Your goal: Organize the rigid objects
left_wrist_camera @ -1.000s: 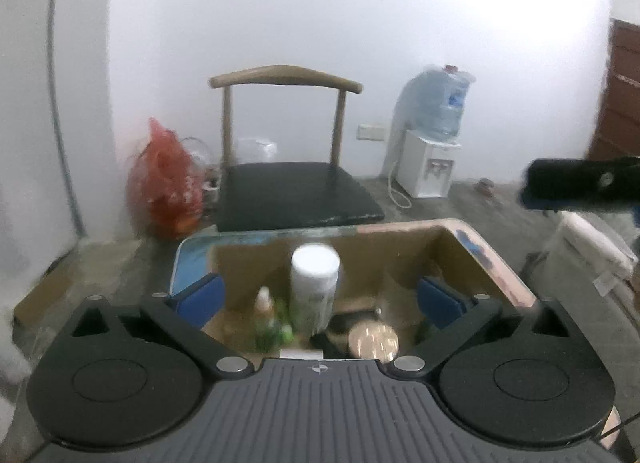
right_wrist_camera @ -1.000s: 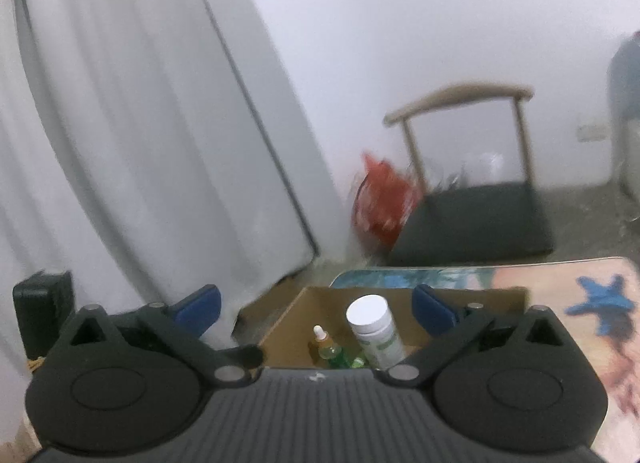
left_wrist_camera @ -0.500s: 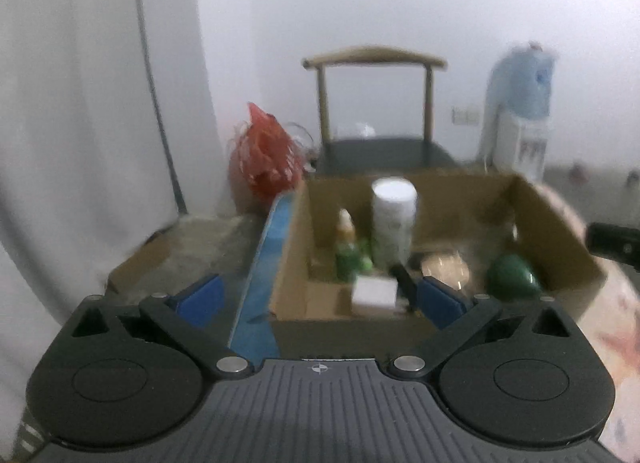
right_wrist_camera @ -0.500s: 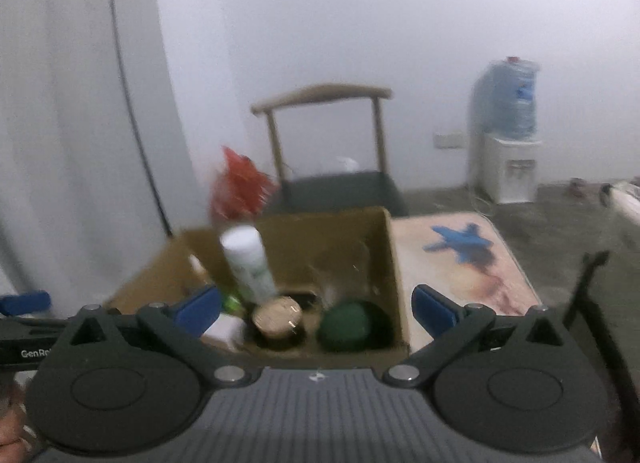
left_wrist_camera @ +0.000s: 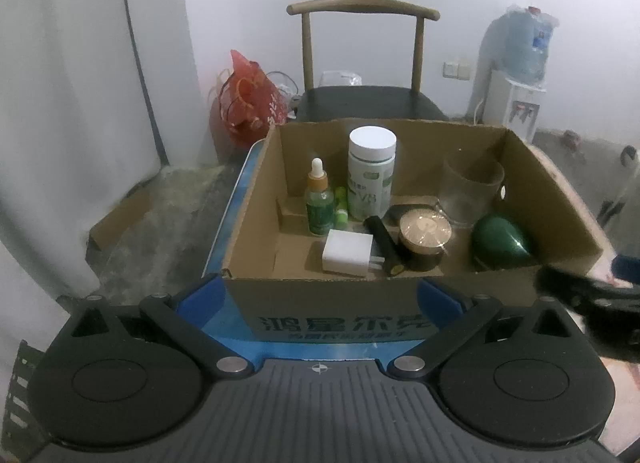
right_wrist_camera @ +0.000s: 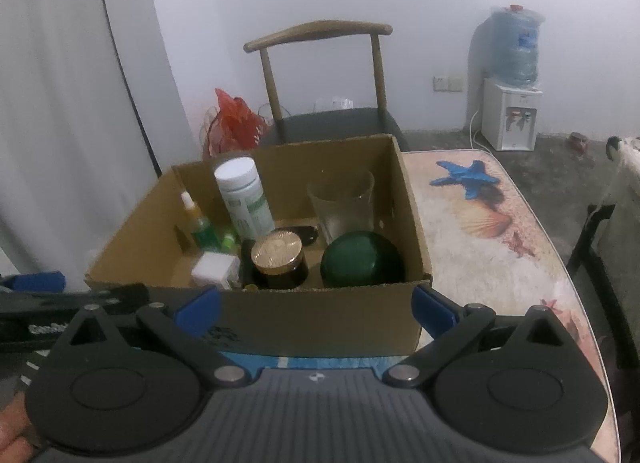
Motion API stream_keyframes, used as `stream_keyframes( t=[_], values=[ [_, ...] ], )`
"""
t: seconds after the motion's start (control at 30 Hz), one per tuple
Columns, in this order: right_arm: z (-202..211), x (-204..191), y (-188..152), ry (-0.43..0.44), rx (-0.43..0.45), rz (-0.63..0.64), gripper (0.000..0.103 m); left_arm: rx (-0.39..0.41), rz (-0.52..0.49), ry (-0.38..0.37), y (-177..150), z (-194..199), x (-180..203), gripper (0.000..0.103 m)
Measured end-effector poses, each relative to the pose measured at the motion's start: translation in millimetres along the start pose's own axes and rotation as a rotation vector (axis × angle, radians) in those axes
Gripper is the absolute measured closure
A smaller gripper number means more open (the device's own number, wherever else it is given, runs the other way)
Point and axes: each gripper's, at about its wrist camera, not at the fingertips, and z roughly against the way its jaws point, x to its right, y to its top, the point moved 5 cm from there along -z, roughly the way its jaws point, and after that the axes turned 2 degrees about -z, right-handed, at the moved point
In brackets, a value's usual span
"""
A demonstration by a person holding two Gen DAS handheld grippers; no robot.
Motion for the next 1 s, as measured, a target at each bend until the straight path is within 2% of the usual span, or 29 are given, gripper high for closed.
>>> stream_keyframes(
  t=[1.0],
  values=[
    [-5.7,-7.6,-2.3,-0.013,-0.024,0.022,0.000,-0.005,0.000,0.012,-5.0,1.2,-2.7,0.000]
  ],
)
